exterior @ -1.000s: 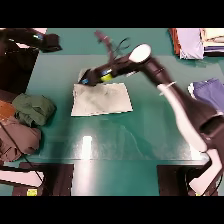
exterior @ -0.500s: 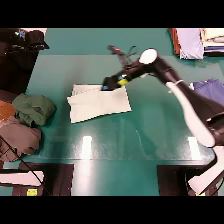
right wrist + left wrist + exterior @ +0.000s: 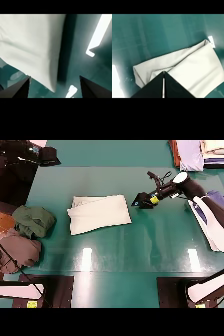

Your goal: Fold the shirts.

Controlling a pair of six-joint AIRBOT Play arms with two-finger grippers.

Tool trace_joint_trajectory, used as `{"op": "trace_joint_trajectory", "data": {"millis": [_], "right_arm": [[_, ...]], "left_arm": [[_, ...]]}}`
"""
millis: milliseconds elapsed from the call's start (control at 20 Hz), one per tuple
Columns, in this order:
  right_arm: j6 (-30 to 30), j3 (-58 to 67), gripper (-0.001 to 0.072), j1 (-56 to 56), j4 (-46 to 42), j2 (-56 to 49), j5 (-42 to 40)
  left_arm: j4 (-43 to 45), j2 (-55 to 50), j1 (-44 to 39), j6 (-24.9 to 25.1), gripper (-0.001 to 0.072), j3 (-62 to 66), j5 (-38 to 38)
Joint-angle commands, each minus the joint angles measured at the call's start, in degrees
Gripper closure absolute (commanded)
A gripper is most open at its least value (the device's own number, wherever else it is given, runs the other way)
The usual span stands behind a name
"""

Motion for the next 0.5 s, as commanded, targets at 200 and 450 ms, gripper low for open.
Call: {"op": "trace_joint_trajectory", "data": {"millis": [200, 450], "right_arm": [[-1.11, 8.07, 0.0022, 6.88, 10.49, -12.46, 0.48], [-1.73, 13.57, 0.037, 12.24, 13.4, -17.51, -0.57]], "left_arm": [[0.22, -0.11, -2.03, 0.81, 0.0679, -0.98, 1.11], [0.22, -0.11, -2.03, 0.79, 0.0679, -0.98, 0.92]]}}
